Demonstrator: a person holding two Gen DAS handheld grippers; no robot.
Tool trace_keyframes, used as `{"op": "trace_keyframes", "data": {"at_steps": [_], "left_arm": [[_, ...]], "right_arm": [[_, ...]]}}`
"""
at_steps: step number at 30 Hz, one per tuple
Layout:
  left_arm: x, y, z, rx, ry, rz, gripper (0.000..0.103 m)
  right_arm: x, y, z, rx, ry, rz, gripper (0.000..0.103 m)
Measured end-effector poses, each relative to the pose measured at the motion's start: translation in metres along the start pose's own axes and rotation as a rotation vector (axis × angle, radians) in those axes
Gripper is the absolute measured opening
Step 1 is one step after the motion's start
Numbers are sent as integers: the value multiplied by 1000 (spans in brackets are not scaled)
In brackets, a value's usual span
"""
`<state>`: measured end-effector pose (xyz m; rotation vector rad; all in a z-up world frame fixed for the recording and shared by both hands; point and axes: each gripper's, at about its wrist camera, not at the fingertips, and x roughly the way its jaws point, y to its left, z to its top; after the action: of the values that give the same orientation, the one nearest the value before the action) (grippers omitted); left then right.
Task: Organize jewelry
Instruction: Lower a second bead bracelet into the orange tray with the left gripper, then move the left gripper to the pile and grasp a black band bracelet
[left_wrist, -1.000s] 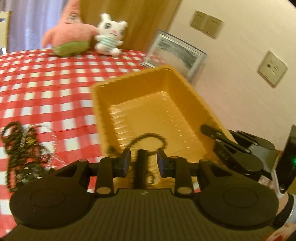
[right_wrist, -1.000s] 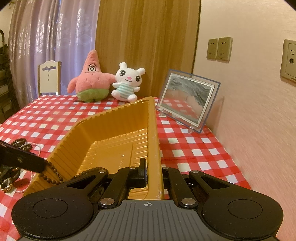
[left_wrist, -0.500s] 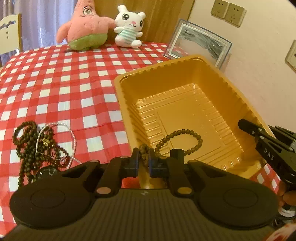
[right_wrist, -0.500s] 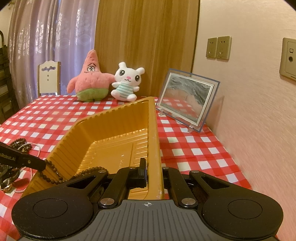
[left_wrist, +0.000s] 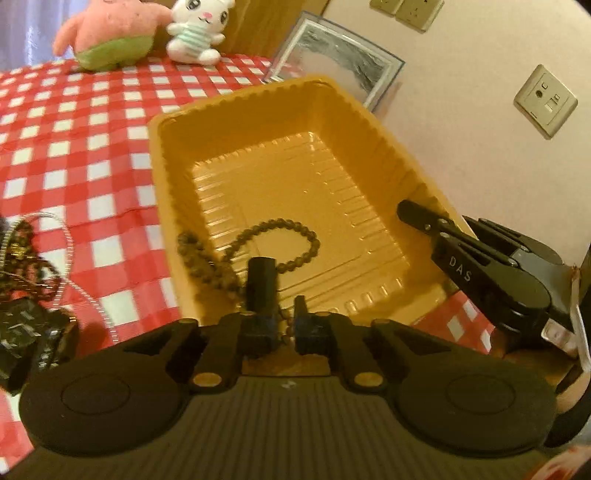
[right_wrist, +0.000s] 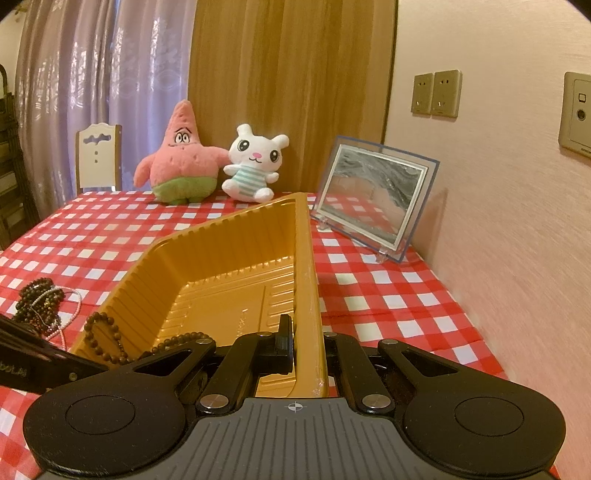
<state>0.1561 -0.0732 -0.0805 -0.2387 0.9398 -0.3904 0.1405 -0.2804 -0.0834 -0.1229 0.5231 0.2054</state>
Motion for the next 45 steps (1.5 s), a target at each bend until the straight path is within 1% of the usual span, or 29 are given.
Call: {"op": "trace_keyframes", "data": {"at_steps": [1,2,4,6,8,9,11,13,14,17,23,33,34,36,38,45], "left_arm": [[-6,1,-1,-7,-13,-1,16],[-13,2,-2,-18,-30,3,19],[-28,8,-5,-34,-58,19,19],[-44,16,-9,-43,-84,60,19],[-58,25,-16,-30,-107,134,20],[-62,29,-18,-18,-113,183,20],[-69,39,-26,2,-111,272,20],[-72,49,-34,15,-99,341,21],[-72,54,-38,22,-85,371,21],[-70,62,-43,38,-70,408,22],[-55,63,-45,116,-53,440,29],[-31,68,-38,177,-11,426,30],[-31,68,-38,179,-9,425,27],[-30,68,-39,183,-2,419,18],[-33,69,-39,175,-3,412,13],[-53,69,-37,139,-23,397,12]], "right_arm": [[0,0,0,0,0,-1,4],[0,0,0,2,1,0,4],[1,0,-1,6,4,1,4],[1,-1,-1,7,6,3,4],[1,-2,-1,9,5,3,4],[1,-2,-1,9,6,4,4],[1,-3,-2,10,8,5,4],[1,-3,-2,10,10,6,4],[1,-3,-2,10,11,7,4],[1,-3,-2,10,11,6,4],[1,-2,-3,9,13,4,4],[-1,-2,-4,20,16,-6,4],[-1,-2,-4,19,16,-5,4],[-1,-1,-4,20,16,-6,4],[-1,-2,-4,19,16,-6,4],[-1,-1,-4,18,16,-5,4]]}}
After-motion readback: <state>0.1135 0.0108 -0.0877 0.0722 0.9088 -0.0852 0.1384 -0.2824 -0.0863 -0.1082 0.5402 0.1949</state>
